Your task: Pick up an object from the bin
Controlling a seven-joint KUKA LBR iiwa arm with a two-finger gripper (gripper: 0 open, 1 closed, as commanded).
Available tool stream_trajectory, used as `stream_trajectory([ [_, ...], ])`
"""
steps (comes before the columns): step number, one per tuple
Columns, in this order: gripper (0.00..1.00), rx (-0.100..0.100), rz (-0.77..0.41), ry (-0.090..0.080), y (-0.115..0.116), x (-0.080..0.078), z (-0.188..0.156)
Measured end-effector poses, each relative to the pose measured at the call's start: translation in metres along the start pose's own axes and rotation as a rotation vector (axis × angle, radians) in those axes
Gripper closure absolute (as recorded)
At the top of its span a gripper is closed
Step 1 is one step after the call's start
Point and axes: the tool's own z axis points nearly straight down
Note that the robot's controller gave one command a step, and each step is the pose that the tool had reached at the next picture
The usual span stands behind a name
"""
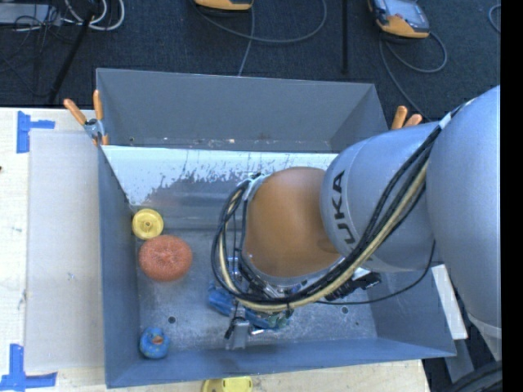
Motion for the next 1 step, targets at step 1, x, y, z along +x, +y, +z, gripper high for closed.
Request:
stream_trajectory([
  [1,0.00,-0.001,0.003,-0.007,-0.0006,-0.0020,-0.0040],
])
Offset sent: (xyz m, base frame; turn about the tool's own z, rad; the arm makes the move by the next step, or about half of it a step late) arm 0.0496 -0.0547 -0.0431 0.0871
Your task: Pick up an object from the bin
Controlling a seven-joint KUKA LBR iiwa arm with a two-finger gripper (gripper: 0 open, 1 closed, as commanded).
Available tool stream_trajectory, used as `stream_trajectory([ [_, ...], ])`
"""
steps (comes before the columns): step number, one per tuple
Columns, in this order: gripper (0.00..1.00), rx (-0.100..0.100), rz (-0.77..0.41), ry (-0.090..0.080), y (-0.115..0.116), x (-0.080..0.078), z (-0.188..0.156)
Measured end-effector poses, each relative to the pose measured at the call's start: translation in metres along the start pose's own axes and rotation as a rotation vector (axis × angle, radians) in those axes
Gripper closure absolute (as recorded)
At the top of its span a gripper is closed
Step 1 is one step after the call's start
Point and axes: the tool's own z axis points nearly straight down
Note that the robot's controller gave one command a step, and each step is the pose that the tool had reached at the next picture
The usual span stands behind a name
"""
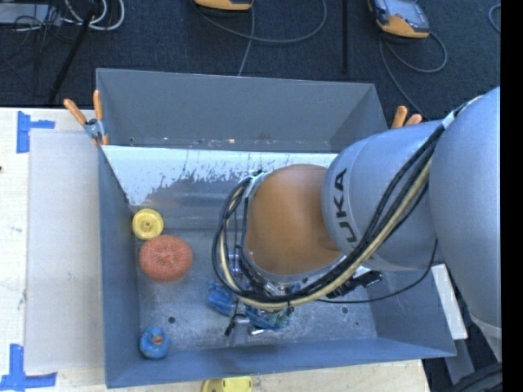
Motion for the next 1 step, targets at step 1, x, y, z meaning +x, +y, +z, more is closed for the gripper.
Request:
stream_trajectory([
  [1,0.00,-0.002,0.054,-0.004,-0.0347,-0.0330,0.0311],
])
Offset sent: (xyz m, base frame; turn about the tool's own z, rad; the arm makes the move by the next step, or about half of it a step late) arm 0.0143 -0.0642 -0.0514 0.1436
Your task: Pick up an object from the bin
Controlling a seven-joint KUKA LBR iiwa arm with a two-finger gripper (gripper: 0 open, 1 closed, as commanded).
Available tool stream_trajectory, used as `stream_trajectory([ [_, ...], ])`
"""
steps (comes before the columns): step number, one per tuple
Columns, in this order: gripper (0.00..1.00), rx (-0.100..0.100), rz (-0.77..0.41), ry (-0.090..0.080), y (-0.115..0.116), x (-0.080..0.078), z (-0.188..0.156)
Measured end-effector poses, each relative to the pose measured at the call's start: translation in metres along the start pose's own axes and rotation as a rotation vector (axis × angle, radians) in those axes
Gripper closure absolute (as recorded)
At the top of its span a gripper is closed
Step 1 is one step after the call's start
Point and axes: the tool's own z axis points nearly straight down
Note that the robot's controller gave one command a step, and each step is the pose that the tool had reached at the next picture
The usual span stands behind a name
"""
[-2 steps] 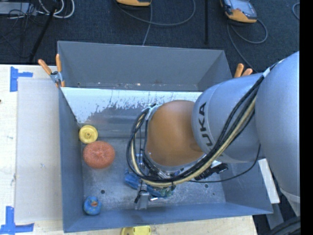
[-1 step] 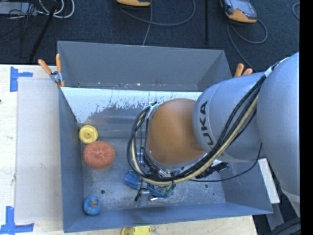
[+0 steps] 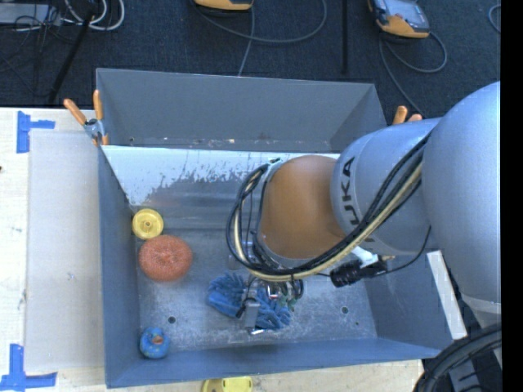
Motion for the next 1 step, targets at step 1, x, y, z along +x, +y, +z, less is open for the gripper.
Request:
stream_trajectory([
  [1,1.00,0.002,0.092,0.005,-0.0306,0.0174,0.0212],
])
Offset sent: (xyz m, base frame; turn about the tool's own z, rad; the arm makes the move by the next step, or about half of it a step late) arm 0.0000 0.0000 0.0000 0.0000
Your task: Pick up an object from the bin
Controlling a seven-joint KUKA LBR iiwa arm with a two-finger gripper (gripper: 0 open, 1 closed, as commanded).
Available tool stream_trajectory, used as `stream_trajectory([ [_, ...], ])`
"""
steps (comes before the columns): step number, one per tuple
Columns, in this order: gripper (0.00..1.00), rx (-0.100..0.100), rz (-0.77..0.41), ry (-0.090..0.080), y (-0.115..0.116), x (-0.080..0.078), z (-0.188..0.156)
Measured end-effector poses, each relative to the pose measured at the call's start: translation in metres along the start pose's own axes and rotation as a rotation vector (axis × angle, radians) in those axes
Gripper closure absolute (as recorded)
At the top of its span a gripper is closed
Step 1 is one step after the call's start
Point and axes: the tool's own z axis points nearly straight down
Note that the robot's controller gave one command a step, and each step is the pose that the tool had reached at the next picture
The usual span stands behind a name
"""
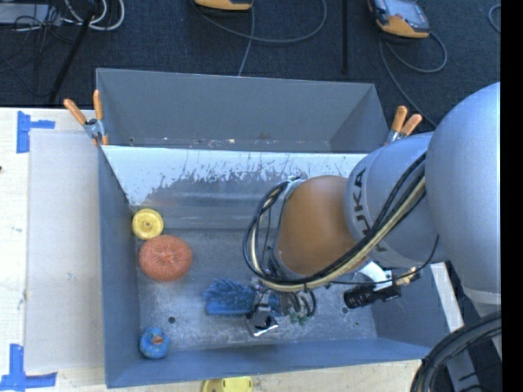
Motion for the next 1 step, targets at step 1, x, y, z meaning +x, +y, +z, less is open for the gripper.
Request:
stream_trajectory([
  [1,1.00,0.000,0.001,0.000,-0.0002,-0.0001,0.0000],
])
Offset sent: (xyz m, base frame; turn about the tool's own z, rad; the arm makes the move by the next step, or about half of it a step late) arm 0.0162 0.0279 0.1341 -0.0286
